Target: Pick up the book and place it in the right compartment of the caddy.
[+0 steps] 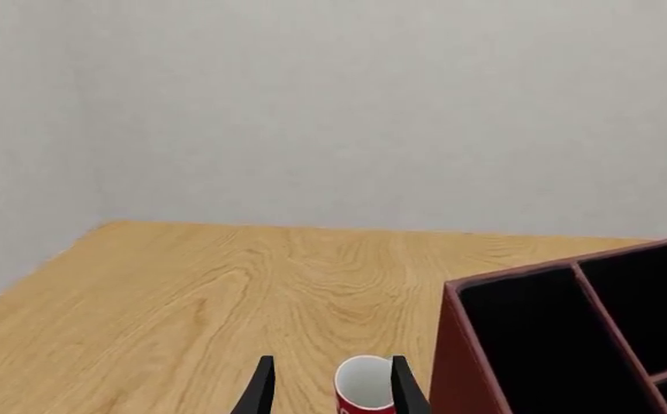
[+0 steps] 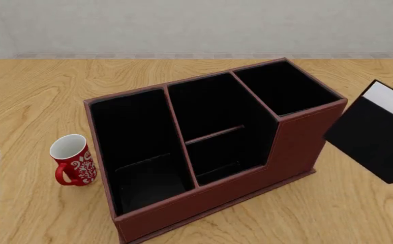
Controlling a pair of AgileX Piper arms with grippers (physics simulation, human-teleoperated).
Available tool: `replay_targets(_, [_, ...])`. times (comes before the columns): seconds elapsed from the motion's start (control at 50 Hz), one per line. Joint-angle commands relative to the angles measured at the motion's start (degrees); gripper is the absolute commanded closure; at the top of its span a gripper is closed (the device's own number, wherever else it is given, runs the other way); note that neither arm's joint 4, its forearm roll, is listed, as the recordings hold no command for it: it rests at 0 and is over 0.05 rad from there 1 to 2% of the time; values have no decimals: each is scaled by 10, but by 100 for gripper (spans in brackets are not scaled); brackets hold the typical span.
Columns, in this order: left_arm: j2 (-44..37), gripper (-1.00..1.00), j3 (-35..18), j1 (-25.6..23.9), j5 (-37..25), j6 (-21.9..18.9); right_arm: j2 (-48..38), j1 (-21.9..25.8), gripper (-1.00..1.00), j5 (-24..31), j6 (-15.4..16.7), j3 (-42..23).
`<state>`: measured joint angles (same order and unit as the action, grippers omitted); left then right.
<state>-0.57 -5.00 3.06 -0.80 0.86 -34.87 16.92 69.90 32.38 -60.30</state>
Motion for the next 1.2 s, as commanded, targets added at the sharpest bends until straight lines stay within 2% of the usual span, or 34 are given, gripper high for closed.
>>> replay_targets(0.02, [-8,-100,0,-4,10,3,-2,-20,100,0,10,-42])
replay_targets(0.26, [-9,-100,3,-3,11,5,-11,-42,100,0,28,-83])
replay_targets(0.46, [-1,-100,6,-5,4,4,-31,-45,100,0,50,-130])
replay_targets(0.78, [3,-100,9,-2,0,3,-78,-40,100,0,63,-198])
replay_targets(0.9, [4,-100,6,-3,-3,2,-106,-38,100,0,56,-245])
replay_targets(0.96, [4,-100,5,0,-4,2,-121,-35,100,0,43,-269])
replay_targets(1.0, [4,-100,5,1,-6,1,-130,-35,100,0,20,-272])
replay_targets(1.06, [4,-100,5,1,-7,1,-137,-38,100,0,25,-289])
replay_targets(1.2, [4,-100,3,2,-10,1,-165,-26,100,0,-5,-346])
